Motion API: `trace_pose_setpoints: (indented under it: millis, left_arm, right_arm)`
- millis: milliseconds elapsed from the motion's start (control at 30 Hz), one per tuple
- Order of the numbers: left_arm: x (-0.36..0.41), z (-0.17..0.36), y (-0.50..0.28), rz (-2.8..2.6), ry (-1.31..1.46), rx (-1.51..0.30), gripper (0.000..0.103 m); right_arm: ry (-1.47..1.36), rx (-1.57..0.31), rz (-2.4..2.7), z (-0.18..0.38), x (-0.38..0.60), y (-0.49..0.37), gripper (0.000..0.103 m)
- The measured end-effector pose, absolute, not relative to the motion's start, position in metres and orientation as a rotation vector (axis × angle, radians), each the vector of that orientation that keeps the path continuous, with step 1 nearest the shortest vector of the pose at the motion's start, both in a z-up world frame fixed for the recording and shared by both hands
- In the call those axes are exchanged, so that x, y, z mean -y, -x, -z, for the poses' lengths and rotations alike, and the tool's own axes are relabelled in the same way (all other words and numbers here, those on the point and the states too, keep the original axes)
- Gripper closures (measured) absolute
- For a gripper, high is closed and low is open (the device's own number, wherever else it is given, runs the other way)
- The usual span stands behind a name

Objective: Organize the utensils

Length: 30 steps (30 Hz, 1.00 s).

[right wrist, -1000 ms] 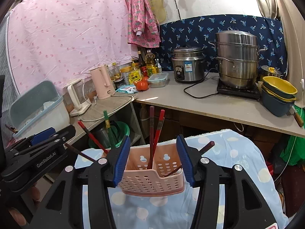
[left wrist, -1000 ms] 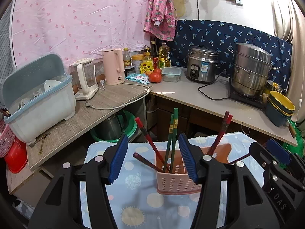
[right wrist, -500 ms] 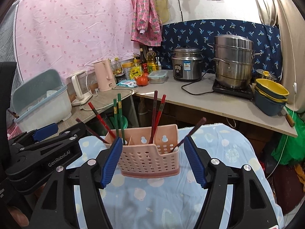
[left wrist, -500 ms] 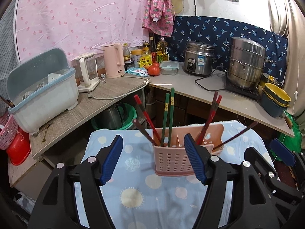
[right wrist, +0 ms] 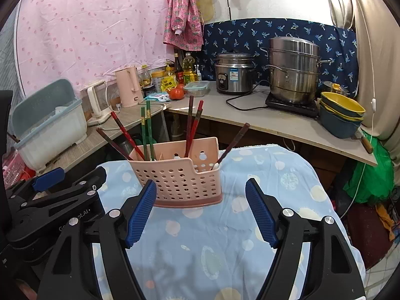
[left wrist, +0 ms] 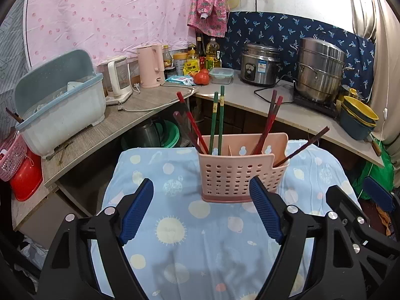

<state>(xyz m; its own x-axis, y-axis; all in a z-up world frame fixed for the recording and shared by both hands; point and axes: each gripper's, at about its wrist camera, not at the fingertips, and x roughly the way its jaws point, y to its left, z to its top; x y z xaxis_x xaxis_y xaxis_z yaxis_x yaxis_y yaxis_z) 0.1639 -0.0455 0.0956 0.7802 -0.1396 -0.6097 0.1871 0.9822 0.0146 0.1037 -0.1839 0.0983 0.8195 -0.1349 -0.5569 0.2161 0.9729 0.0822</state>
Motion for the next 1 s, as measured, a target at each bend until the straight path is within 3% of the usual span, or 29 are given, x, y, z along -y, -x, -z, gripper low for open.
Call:
trace_pose_setpoints:
  millis: [667,1000]
  left_arm:
    - [0.034,-0.076,-0.151,0.128,-0.068,-0.714,0.008]
    - [0.026,-0.063,-0.149,0.094,-0.075,-0.745,0.007]
  right_arm:
    - [-0.127,-0.63,0.24,-0.082,0.181,-0.085,0.019]
    - [-0.109,-0.647,0.223,-0.075,0.175,-0.088,0.019]
